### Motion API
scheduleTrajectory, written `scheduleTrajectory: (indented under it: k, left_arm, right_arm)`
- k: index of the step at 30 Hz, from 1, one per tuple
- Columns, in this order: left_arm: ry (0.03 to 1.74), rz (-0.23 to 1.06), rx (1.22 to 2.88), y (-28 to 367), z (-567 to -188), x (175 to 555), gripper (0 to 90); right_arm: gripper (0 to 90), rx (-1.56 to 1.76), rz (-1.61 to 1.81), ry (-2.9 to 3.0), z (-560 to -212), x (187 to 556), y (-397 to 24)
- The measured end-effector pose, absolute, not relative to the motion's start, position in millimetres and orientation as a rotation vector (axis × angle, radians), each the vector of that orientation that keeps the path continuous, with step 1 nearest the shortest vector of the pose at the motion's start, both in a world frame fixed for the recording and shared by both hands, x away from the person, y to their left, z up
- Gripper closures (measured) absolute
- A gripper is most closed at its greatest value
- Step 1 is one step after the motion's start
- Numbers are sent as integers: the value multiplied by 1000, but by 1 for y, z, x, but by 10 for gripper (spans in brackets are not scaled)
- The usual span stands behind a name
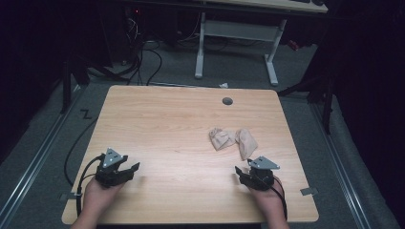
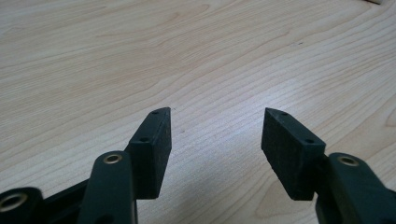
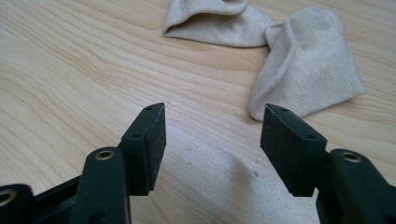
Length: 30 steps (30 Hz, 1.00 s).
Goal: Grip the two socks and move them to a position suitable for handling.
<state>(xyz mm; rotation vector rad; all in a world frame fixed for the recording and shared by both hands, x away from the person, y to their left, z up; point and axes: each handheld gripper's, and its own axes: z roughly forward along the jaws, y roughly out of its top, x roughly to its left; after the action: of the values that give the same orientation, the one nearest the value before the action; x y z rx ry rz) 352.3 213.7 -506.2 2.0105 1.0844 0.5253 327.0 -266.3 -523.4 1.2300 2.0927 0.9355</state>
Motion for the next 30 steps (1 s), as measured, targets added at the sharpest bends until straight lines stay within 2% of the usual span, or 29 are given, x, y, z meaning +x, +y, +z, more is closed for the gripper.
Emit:
scheduleTrajectory:
  k: [12, 15, 16, 19, 21, 22, 23, 30]
  left_arm:
    - [1063, 539, 2030, 205, -506, 351, 409]
    - [1050, 540, 2028, 204, -506, 351, 409]
    - [1041, 544, 2031, 203, -505, 350, 410]
    - [1038, 545, 2032, 203, -505, 350, 412]
    - [1037, 547, 2035, 203, -505, 350, 413]
    - [1037, 547, 2035, 203, -505, 350, 413]
    - [1045, 541, 2038, 204, -506, 351, 413]
    - [1059, 528, 2025, 206, -506, 350, 416]
  right_arm:
    - [444, 1234, 934, 2040, -513, 346, -267]
    - [484, 1278, 928, 2023, -509, 357, -271]
    - [546, 1303, 938, 2002, -505, 365, -274]
    - [595, 1319, 935, 1975, -502, 374, -277]
    - [758, 1314, 902, 1950, -499, 388, -278]
    - [758, 1314, 902, 1950, -499, 388, -278]
    - [900, 1306, 879, 1960, -498, 396, -279]
    - [900, 1410, 842, 1928, -510, 426, -288]
